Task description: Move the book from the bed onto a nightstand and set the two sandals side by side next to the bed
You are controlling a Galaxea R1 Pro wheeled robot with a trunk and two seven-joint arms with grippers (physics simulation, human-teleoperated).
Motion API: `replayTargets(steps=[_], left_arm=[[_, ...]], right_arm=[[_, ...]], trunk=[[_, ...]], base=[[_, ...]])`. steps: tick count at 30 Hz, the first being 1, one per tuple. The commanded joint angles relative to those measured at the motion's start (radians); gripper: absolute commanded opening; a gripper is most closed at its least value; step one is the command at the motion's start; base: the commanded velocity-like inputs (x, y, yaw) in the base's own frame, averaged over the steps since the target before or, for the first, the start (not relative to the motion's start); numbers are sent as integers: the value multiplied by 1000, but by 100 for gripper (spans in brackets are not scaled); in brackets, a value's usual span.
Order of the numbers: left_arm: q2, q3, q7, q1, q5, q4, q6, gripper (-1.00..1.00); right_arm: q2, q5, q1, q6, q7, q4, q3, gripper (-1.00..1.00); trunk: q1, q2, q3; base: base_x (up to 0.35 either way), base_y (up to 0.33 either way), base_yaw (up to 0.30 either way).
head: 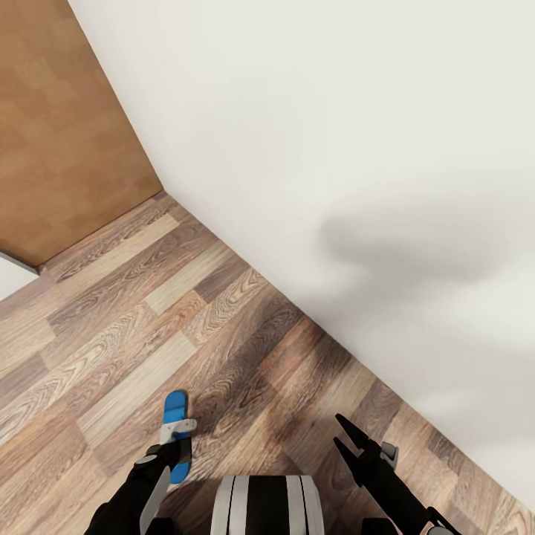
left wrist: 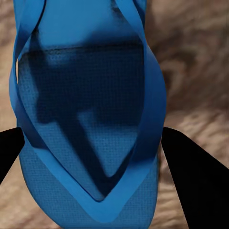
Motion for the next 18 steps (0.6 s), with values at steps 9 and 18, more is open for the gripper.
replayTargets(steps=[9,18], left_arm=[[-1,2,1,0,7,-2,7,-100],[-1,2,1,0,7,-2,7,-100]], right_arm=[[1,-4,0,7,0,0,-3,100],[2,-4,0,7,0,0,-2,100]], trunk=[[-4,2,30],[-8,4,65]], base=[[0,0,0],[0,0,0]])
